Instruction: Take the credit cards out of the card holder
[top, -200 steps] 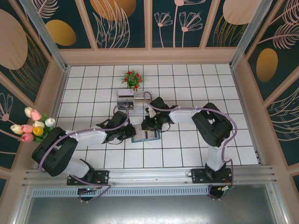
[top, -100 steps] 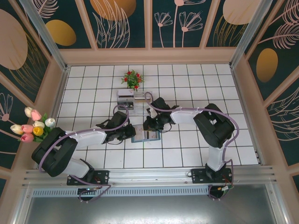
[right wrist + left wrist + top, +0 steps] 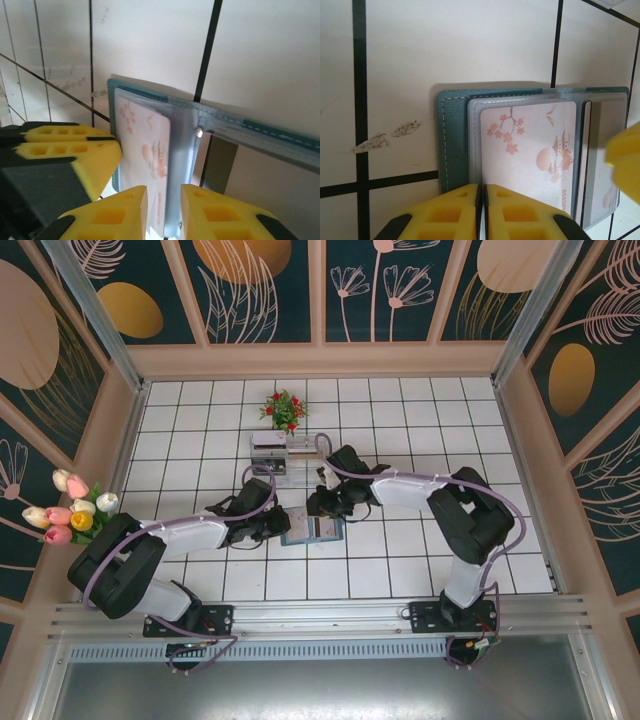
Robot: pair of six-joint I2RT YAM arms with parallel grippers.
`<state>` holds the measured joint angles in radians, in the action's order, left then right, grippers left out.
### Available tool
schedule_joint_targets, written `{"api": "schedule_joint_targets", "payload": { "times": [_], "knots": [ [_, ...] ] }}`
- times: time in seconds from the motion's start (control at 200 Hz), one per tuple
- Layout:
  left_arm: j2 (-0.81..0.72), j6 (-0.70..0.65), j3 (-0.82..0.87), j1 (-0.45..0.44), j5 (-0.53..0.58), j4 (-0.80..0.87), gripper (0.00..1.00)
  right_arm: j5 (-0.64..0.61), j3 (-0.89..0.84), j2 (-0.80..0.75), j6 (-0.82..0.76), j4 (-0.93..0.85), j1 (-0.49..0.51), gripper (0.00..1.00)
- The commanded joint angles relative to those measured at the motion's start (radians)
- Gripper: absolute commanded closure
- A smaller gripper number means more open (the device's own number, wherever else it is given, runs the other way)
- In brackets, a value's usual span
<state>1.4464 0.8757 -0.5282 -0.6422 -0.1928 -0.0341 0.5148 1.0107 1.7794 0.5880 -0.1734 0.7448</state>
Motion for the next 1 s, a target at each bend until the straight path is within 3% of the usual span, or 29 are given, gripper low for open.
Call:
{"api": "schedule_joint_targets", "payload": {
  "times": [0.0,0.29,0.831,0.996],
  "knots": [
    [0.014,-0.010,0.034,0.002,0.036,0.074,0.86,-0.058,0.012,-0.060,0.038,-0.054,0.025,0.73],
    [0.027,-0.013,0.034,0.002,0.032,0.068,0.87,-0.072,-0.010,-0.014,0.122,-0.020,0.086,0.75],
    [0.027,-0.012,0.040,0.002,0.033,0.076,0.87,-0.046,-0.031,0.043,0.097,0.005,0.071,0.76],
    [0.026,-0.010,0.046,0.001,0.032,0.073,0.87,0.015,-0.045,0.051,0.078,0.047,0.068,0.77]
  ]
}}
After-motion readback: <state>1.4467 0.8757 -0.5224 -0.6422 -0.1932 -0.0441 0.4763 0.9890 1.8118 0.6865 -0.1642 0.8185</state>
